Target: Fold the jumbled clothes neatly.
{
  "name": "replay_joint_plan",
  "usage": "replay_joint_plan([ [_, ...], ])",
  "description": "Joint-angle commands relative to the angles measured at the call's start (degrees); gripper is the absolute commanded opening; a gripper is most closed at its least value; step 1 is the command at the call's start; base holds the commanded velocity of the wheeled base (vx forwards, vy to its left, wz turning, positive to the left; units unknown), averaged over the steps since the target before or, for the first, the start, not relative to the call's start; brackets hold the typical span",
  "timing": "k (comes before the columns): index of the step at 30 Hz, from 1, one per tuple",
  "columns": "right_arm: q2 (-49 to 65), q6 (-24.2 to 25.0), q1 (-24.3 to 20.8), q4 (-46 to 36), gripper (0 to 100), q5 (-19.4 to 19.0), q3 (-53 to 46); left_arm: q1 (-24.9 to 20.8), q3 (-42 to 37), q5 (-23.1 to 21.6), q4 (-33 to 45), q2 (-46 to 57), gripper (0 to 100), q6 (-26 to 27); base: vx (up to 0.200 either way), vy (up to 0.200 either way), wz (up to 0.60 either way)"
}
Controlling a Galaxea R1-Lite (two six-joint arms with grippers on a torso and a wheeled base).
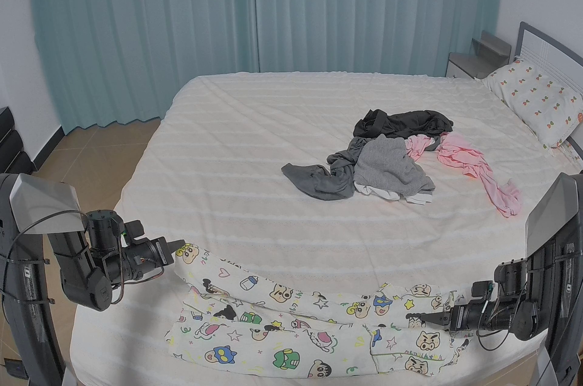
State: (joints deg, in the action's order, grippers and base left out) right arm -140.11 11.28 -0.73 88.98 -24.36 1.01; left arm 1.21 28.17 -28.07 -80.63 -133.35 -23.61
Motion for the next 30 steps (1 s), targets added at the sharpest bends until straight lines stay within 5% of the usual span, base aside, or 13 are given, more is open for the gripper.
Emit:
replay_joint_plan([
  [1, -0.69, -0.03, -0.06, 0.49, 100, 0.10, -0.13, 0.11, -0.49, -0.05, -2.69, -2.09, 0, -0.91, 0.000, 0.000, 0.00],
  [6, -0.96, -0.03, -0.06, 0.49, 100, 0.19, -0.13, 0.11, -0.57, -0.05, -9.37, -4.02, 0, -1.88, 0.000, 0.000, 0.00],
  [16, -1.40, -0.11, -0.24, 0.49, 100, 0.27, -0.13, 0.64, -1.19, -0.31, -9.20, -4.46, 0, -1.96, 0.000, 0.000, 0.00],
  [23, -1.92, -0.03, -0.94, 0.49, 100, 0.45, -0.40, 0.81, 4.96, -0.14, 4.34, -3.84, 0, -2.05, 0.000, 0.000, 0.00],
  [24, -1.92, -0.11, -1.03, 0.49, 100, 0.45, -0.40, 0.81, 5.93, -0.23, 5.48, -3.84, 100, -2.05, 0.000, 0.000, 0.00],
  [30, -2.28, -0.11, -1.03, 0.49, 100, 0.54, -0.40, 0.11, 10.76, -0.23, 13.30, -4.02, 100, -0.91, 0.000, 0.000, 0.00],
])
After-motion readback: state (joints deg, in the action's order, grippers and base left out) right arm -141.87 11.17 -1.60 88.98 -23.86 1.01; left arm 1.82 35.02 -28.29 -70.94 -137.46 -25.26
